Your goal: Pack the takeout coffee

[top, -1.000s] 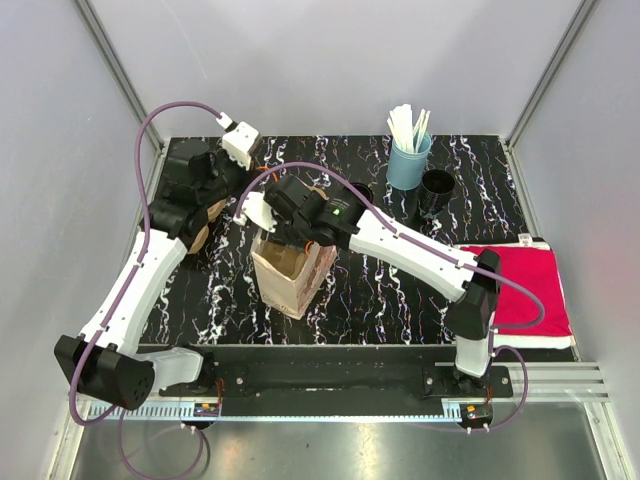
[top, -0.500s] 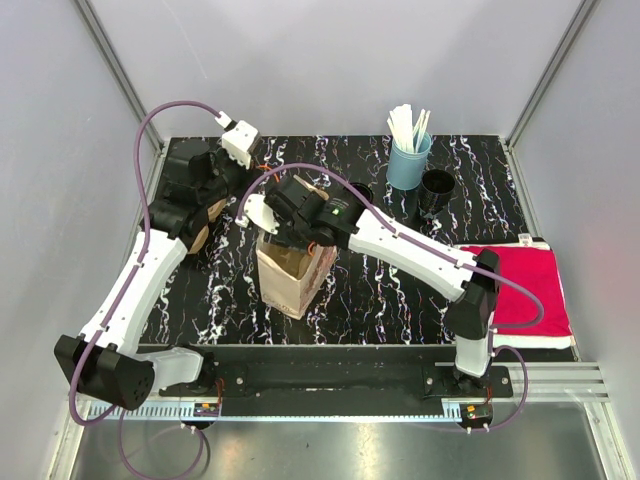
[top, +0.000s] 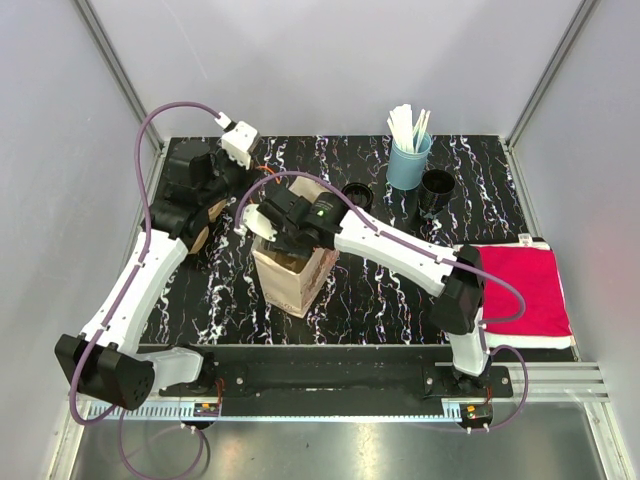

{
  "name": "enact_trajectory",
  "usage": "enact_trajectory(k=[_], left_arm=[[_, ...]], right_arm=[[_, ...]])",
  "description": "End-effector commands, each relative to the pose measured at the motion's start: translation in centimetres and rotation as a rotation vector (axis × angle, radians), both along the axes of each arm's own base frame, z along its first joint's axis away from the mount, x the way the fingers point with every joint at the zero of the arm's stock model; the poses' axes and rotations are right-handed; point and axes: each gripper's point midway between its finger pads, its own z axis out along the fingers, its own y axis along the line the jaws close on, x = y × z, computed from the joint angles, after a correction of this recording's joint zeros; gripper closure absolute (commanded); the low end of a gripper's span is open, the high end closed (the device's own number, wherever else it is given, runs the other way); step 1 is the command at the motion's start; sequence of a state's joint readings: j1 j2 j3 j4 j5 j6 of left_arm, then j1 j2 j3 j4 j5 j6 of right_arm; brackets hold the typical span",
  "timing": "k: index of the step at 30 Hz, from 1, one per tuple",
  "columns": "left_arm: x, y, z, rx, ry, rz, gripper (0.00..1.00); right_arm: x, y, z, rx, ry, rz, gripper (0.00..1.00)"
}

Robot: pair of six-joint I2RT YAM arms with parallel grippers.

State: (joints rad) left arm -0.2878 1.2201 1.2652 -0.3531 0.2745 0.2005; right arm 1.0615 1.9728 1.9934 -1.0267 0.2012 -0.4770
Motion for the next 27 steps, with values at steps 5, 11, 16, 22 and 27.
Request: enact_trajectory(k=[5,11,16,22,27], left_arm=[[0.5,0.5,1.7,-0.024,-0.071,0.036,0.97],[0.3,0.7,1.5,-0.018,-0.074,0.045,0.97],[0.2,0.9,1.3,-0.014,-0.074,0.051,0.97],[0.1,1.1,1.3,-0.015,-0.08,0.06,0.98],[0.0,1.2,1.3,-0.013,-0.084,0.066,1.0]], right_arm=[[0.0,1.3,5.1,0.209,-0.061,-0.042,0.64],[-0.1,1.0,4.8,0.298,-0.032,-0.073,0.64],[0.2,0.8,4.9,0.35,0.002,-0.084,0.64],[-0.2,1.1,4.4,0.37,0.043,-0.072,0.63],[-0.1,1.0,3.8,0.383,0.072,-0.073,0.63]])
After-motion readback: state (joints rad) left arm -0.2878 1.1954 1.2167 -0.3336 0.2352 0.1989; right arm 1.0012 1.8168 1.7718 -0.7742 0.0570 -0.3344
